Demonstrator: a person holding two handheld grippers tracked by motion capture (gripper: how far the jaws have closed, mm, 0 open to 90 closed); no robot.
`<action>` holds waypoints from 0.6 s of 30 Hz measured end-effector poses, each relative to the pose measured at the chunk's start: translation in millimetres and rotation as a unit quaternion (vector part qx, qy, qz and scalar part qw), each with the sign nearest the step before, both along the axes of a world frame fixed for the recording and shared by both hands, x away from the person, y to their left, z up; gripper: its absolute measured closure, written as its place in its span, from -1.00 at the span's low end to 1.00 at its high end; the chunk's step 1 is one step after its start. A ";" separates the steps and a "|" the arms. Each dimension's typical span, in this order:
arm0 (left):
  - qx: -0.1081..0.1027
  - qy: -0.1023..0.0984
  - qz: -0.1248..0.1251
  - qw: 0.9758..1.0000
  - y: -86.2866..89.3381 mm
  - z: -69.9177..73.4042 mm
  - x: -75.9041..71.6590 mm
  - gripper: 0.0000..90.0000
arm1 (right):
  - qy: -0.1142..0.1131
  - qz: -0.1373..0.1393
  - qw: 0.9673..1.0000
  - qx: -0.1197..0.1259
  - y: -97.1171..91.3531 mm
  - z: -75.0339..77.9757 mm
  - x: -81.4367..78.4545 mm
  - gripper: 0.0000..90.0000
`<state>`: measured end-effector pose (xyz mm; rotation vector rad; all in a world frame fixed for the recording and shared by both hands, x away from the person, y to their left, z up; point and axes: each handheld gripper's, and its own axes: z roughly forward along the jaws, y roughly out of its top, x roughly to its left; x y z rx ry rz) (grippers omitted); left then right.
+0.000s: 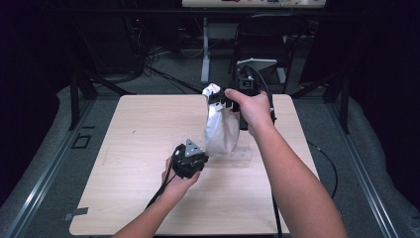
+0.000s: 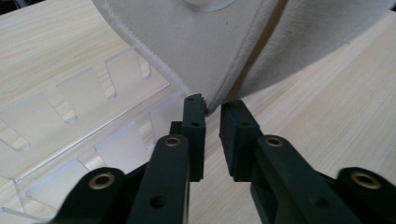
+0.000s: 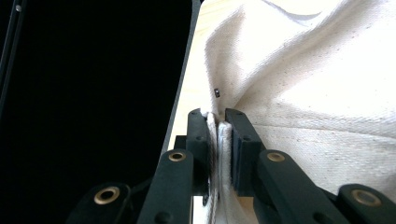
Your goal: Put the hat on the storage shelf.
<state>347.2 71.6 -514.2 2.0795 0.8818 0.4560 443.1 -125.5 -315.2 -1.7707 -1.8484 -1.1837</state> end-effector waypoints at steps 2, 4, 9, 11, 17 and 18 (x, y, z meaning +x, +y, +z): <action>0.006 -0.005 -0.004 1.000 0.8 1.3 -3.5 0.56 | -0.001 -0.003 1.000 0.001 -1.3 -0.5 0.3 0.80; 0.011 -0.010 -0.011 1.000 1.0 2.4 -6.8 0.47 | -0.001 -0.003 1.000 0.001 -2.8 -0.5 0.5 0.80; 0.008 -0.024 -0.021 0.999 -0.7 8.9 -12.6 0.32 | -0.001 -0.007 1.000 0.003 -3.6 -1.3 0.7 0.80; 0.010 -0.030 -0.022 0.999 -3.4 12.7 -13.1 0.28 | -0.001 -0.006 1.000 0.003 -2.7 -1.4 0.7 0.80; 0.010 -0.048 -0.012 0.999 -10.9 19.3 -9.9 0.22 | -0.002 -0.004 1.000 0.002 1.5 -1.9 0.8 0.80; 0.012 -0.048 -0.009 0.999 -11.3 19.5 -8.7 0.22 | 0.001 -0.002 1.000 0.003 2.0 -1.5 0.7 0.80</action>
